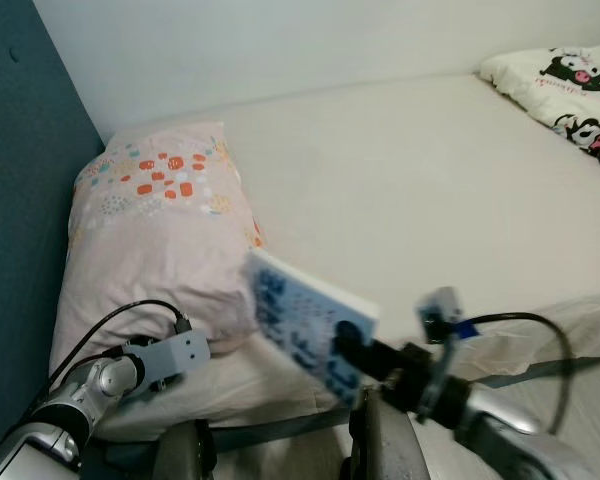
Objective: Clean up the room
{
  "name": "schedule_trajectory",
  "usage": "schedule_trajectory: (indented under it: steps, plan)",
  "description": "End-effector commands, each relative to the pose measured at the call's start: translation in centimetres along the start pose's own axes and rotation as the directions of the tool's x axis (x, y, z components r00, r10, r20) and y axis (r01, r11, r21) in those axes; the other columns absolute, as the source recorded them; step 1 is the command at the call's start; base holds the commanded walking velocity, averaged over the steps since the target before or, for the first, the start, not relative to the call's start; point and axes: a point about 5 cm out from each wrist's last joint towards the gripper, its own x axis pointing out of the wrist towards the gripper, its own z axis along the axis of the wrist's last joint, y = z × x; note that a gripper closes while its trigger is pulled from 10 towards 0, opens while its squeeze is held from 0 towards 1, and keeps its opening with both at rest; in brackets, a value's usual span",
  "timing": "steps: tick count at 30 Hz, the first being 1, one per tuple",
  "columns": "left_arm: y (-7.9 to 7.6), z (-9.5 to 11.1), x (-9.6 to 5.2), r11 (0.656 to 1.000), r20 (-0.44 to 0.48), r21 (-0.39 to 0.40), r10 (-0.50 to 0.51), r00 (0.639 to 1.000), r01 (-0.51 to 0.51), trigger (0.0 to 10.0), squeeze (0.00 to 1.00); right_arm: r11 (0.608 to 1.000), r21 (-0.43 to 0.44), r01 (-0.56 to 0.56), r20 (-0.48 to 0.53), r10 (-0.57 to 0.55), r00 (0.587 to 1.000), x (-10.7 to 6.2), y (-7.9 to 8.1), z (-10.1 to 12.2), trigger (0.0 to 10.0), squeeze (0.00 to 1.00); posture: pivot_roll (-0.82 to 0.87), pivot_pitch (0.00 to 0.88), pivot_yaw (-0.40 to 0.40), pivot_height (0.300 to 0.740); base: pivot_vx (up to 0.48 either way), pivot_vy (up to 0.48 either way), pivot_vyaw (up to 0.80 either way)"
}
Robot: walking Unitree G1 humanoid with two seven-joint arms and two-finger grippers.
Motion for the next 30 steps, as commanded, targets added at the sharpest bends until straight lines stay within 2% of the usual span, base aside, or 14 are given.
schedule_trajectory:
  steps: [1,2,6,12,14,16,18,19,20,21,23,27,28,30]
  plan:
    - [-0.6,-1.0,-0.5,0.998,-0.019,-0.056,-0.035,0.999,0.034,10.0,0.0,0.998,0.007,-0.066,0.008,0.066,0.998,0.6,0.7,0.1,10.0,0.0,-0.07,0.178,0.016,0.587,0.0,0.0,0.0]
    - [-0.4,-1.4,-1.4,0.985,0.021,-0.151,-0.084,0.996,0.086,10.0,0.0,0.997,0.002,-0.082,0.012,0.082,0.997,1.2,1.0,0.1,10.0,0.0,-0.07,0.172,0.013,0.587,0.0,0.0,0.0]
    - [-0.3,-1.5,-2.9,0.949,0.122,-0.262,-0.151,0.981,0.178,10.0,0.0,0.995,0.02,-0.093,0.032,0.093,0.995,1.3,1.3,0.3,10.0,0.0,-0.07,0.165,0.011,0.587,0.0,0.0,0.0]
    - [-0.3,-0.9,-5.2,0.902,0.242,-0.32,-0.218,0.946,0.29,10.0,0.0,0.996,0.031,-0.078,0.07,0.076,0.995,1.1,1.3,0.6,10.0,0.0,-0.05,0.162,0.012,0.587,0.0,0.0,0.0]
    - [-0.3,0.0,-7.3,0.849,0.342,-0.373,-0.25,0.906,0.375,10.0,0.0,0.997,0.057,0.045,0.232,-0.057,0.971,1.0,-0.1,2.4,10.0,0.0,-0.05,0.162,0.013,0.587,0.0,0.0,0.0]
    - [-0.3,0.0,-7.3,0.849,0.342,-0.373,-0.25,0.906,0.375,10.0,0.0,0.997,0.057,0.045,0.232,-0.057,0.971,1.0,-0.1,2.4,10.0,0.0,-0.05,0.162,0.013,0.587,0.0,0.0,0.0]
    - [0.5,1.0,-8.7,0.787,0.435,-0.452,-0.217,0.874,0.42,10.0,0.0,0.973,0.149,0.173,0.444,-0.223,0.868,0.3,-2.2,5.2,10.0,0.0,-0.06,0.162,0.03,0.587,0.0,0.0,0.0]
    - [0.5,1.0,-8.7,0.787,0.435,-0.452,-0.217,0.874,0.42,10.0,0.0,0.973,0.149,0.173,0.444,-0.223,0.868,0.3,-2.2,5.2,10.0,0.0,-0.06,0.162,0.03,0.587,0.0,0.0,0.0]
    - [1.4,1.3,-9.1,0.765,0.472,-0.49,-0.169,0.865,0.418,10.0,0.0,0.945,0.191,0.264,0.503,-0.325,0.801,-0.4,-3.7,6.1,10.0,0.0,-0.06,0.162,0.03,0.587,0.0,0.0,0.0]
    - [1.4,1.3,-9.1,0.765,0.472,-0.49,-0.169,0.865,0.418,10.0,0.0,0.945,0.191,0.264,0.503,-0.325,0.801,-0.4,-3.7,6.1,10.0,0.0,-0.06,0.162,0.03,0.587,0.0,0.0,0.0]
    - [3.3,1.5,-9.2,0.761,0.486,-0.551,-0.04,0.873,0.342,10.0,0.0,0.866,0.238,0.439,0.491,-0.498,0.715,-1.6,-6.3,5.9,10.0,0.0,-0.05,0.163,0.029,0.587,0.0,0.0,0.0]
    - [4.5,1.4,-8.5,0.78,0.414,-0.592,0.075,0.907,0.205,10.0,0.0,0.802,0.255,0.54,0.386,-0.597,0.704,-1.8,-8.2,4.5,10.0,0.0,-0.05,0.172,0.036,0.587,0.0,0.0,0.0]
    - [4.9,1.2,-7.4,0.816,0.306,-0.577,0.161,0.938,0.048,10.0,0.0,0.752,0.227,0.619,0.243,-0.659,0.712,-1.4,-9.7,2.4,10.0,0.0,-0.05,0.175,0.036,0.587,0.0,0.0,0.0]
    - [4.9,1.4,-7.0,0.809,0.273,-0.588,0.196,0.942,0.001,10.0,0.0,0.752,0.249,0.61,0.211,-0.657,0.724,-1.1,-10.0,1.7,10.0,0.0,-0.05,0.181,0.036,0.587,0.0,0.0,0.0]
